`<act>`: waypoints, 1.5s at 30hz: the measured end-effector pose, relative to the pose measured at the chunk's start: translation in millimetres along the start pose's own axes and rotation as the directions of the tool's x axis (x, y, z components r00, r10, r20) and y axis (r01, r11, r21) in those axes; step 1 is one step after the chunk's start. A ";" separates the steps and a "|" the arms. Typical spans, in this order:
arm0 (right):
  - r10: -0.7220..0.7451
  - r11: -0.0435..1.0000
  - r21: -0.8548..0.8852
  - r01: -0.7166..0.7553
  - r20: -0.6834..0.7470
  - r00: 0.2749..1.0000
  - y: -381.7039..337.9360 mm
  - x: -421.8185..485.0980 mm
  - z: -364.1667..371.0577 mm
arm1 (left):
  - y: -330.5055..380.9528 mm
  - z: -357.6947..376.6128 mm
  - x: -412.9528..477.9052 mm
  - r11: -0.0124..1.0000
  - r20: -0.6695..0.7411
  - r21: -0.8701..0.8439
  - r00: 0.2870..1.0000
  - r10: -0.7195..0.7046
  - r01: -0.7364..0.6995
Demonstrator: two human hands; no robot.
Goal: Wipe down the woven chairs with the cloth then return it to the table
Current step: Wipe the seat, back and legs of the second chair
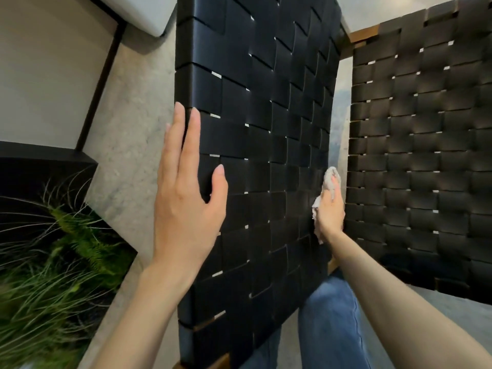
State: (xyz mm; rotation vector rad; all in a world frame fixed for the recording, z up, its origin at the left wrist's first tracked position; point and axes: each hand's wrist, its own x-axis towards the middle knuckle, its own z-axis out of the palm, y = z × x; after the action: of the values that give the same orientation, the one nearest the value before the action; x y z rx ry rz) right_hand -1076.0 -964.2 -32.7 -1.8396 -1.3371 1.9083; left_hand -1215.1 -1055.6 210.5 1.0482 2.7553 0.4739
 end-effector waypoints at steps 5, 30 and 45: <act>-0.292 0.956 0.015 0.292 0.028 0.956 -44.7 -72.4 18.2 | 2.5 -2.2 2.0 0.993 -0.031 -0.113 0.999 -0.026 0.022; -0.429 0.891 -0.146 0.431 0.040 0.902 -86.8 18.2 42.4 | 2.0 -2.3 64.1 0.978 -0.012 -0.209 1.000 -0.029 0.026; -0.366 0.930 -0.036 0.365 -0.038 0.930 -102.8 0.3 43.4 | 3.3 -2.2 66.9 0.973 -0.046 -0.228 0.998 -0.048 0.036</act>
State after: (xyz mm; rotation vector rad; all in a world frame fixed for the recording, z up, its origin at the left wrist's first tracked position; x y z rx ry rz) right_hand -1159.4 -924.4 30.0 -1.5002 -1.5689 1.6532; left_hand -1263.3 -1009.1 211.6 0.9333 2.6797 0.7979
